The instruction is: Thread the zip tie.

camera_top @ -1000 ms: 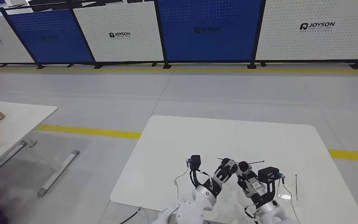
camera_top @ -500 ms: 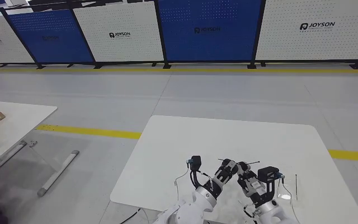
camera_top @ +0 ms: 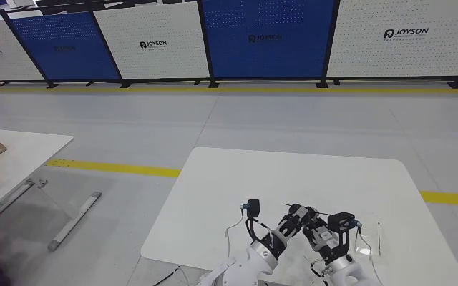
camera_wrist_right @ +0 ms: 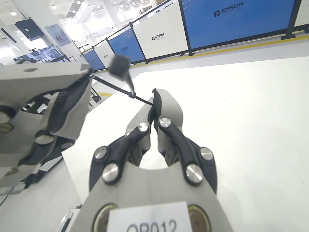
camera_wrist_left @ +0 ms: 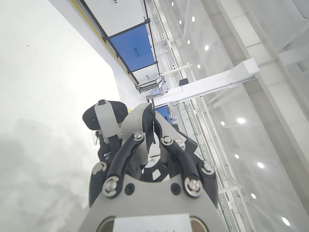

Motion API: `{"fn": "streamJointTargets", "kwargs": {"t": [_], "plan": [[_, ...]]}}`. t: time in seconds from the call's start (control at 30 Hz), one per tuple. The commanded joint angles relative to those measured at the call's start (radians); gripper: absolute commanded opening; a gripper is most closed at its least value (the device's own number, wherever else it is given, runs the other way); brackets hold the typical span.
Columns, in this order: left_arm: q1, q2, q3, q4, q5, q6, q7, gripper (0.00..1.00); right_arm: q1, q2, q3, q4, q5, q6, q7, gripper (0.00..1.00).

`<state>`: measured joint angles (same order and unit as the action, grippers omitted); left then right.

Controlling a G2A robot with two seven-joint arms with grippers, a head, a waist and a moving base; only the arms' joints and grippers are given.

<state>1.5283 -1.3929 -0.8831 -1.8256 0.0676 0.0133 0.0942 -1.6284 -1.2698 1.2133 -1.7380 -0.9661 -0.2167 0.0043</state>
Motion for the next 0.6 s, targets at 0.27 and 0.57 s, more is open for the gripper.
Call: {"fn": "streamJointTargets", "kwargs": {"t": [0.27,0.57], "plan": [[0.005,0.001,-0.002,-0.018,-0.004,-0.012,0.005,0.00,0.006,0.001,0.005,0.020,0.009,-0.007,0.007,0.00],[0.019,0.005,-0.005,-0.038,0.002,-0.027,0.010,0.00,0.020,0.002,0.004,0.047,0.018,-0.017,0.017,0.00]]}}
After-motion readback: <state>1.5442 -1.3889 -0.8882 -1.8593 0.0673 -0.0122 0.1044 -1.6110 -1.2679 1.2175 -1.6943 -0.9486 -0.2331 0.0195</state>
